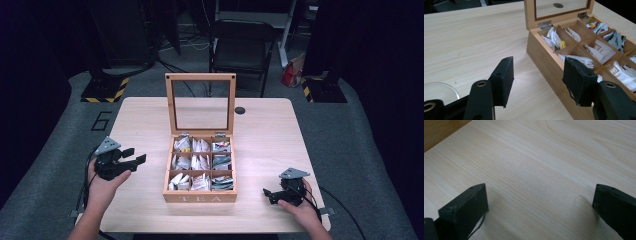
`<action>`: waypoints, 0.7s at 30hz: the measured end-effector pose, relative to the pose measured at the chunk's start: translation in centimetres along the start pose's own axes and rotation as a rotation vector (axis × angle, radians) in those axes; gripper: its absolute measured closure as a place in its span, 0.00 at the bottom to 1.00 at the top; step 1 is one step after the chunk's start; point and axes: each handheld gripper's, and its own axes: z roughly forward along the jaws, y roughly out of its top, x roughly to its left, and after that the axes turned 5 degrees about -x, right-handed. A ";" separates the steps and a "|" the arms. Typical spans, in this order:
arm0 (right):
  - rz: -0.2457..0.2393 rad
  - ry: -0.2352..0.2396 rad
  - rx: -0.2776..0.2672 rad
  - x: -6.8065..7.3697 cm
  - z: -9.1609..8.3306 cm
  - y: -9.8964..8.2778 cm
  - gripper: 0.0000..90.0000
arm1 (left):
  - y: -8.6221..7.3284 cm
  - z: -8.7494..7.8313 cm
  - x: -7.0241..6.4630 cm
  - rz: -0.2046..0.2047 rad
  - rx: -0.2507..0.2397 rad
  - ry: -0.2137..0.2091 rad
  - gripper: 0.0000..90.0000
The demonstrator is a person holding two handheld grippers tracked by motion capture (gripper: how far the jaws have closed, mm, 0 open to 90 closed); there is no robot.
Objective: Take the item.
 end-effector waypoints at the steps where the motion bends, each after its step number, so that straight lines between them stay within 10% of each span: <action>1: 0.000 0.000 0.000 0.0 0.0 0.0 0.00 | -0.3 0.1 0.0 -0.005 -0.001 -0.001 0.47; 21: 0.000 0.000 0.000 0.0 0.0 0.0 0.00 | -4.4 1.2 0.2 -0.025 0.043 -0.015 0.47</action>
